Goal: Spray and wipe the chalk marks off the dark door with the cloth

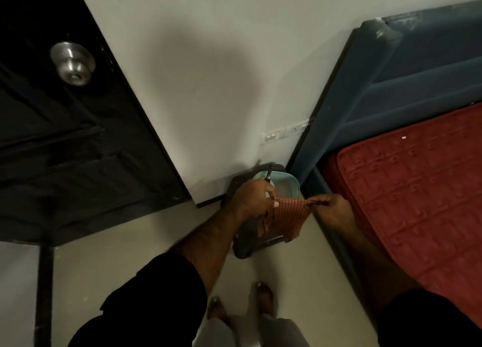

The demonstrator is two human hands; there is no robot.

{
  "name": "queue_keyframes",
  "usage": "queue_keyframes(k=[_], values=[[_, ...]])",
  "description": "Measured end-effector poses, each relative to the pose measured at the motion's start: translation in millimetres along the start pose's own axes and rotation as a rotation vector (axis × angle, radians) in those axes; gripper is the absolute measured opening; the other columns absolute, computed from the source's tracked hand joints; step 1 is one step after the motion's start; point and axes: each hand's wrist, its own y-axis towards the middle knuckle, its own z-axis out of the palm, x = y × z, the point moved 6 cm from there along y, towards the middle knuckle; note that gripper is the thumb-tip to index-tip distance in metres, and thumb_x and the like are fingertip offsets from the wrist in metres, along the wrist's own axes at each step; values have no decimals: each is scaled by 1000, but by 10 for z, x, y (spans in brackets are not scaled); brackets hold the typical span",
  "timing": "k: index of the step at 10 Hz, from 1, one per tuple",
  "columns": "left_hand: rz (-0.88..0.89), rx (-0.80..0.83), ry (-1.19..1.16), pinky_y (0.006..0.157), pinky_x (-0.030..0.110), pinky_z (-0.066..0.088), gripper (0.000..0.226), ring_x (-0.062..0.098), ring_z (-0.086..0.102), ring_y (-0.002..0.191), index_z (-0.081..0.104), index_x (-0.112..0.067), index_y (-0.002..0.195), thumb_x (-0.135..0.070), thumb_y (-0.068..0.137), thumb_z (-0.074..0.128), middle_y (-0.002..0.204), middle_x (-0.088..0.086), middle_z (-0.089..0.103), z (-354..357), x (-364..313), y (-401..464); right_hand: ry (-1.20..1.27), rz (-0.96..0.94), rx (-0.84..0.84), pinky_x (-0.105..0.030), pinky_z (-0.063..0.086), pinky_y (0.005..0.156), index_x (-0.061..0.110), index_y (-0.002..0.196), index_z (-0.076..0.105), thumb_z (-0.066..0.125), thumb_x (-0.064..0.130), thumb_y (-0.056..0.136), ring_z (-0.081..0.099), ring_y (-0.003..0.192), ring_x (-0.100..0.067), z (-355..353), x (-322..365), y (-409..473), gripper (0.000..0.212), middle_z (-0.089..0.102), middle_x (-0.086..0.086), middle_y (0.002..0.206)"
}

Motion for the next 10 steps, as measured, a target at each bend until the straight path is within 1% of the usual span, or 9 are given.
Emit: queue_keyframes(k=[1,2,3,5,6,7,8,9,10], values=[[-104,33,-61,87,38,63,16,14,70,82,79,-17,101,-31,92,80,91,-5,74,308,96,184,-23,60,14,-37,62,81,31,87,84,77,13,90,74,77,-14,116,-254,187,20,80,5,80],[-243,-38,-152,84,37,64,13,19,73,82,76,-14,105,-24,97,75,92,-1,75,658,318,572,-27,97,40,-45,64,82,35,81,77,76,13,91,74,77,-18,337,-548,599,24,78,2,80],[-310,-139,-190,91,35,61,16,22,72,94,76,-12,112,-19,100,68,107,6,76,804,469,825,-34,113,58,-46,65,82,32,83,77,74,16,94,76,82,-21,495,-685,898,20,79,1,83],[-299,-25,-253,115,50,49,37,29,62,130,61,-14,139,-9,103,59,135,10,68,1369,737,1276,-26,71,119,-45,60,99,25,117,75,63,26,105,72,105,-23,887,-798,1464,17,75,-4,113],[-288,53,-287,121,54,42,65,31,50,145,35,-22,163,-7,103,57,154,12,54,1552,851,1362,-89,128,264,-42,49,111,17,145,59,54,31,111,60,130,-29,1126,-809,1615,37,63,-13,143],[-301,92,-272,123,54,39,64,33,48,146,33,-18,163,-8,104,57,155,14,53,1610,919,1390,-198,50,319,-45,44,116,16,150,54,54,37,110,55,136,-32,1218,-697,1613,45,58,-14,149],[-287,99,-266,119,54,43,35,34,56,136,59,-11,139,-13,104,59,140,13,64,1525,927,1276,-256,55,386,-46,36,121,13,159,42,60,43,107,45,146,-36,1274,-619,1554,63,46,-16,159],[-288,97,-266,118,50,44,29,34,57,134,64,-6,132,-14,104,60,138,16,65,1363,856,1129,-367,58,373,-45,34,124,18,162,40,63,52,102,41,150,-33,1220,-566,1452,72,40,-12,165],[-322,42,-233,113,42,49,26,31,59,131,68,-7,128,-15,103,63,138,15,64,981,816,851,-321,4,318,-38,47,110,18,146,57,59,33,108,56,131,-25,1106,-291,1286,42,56,-9,150]])
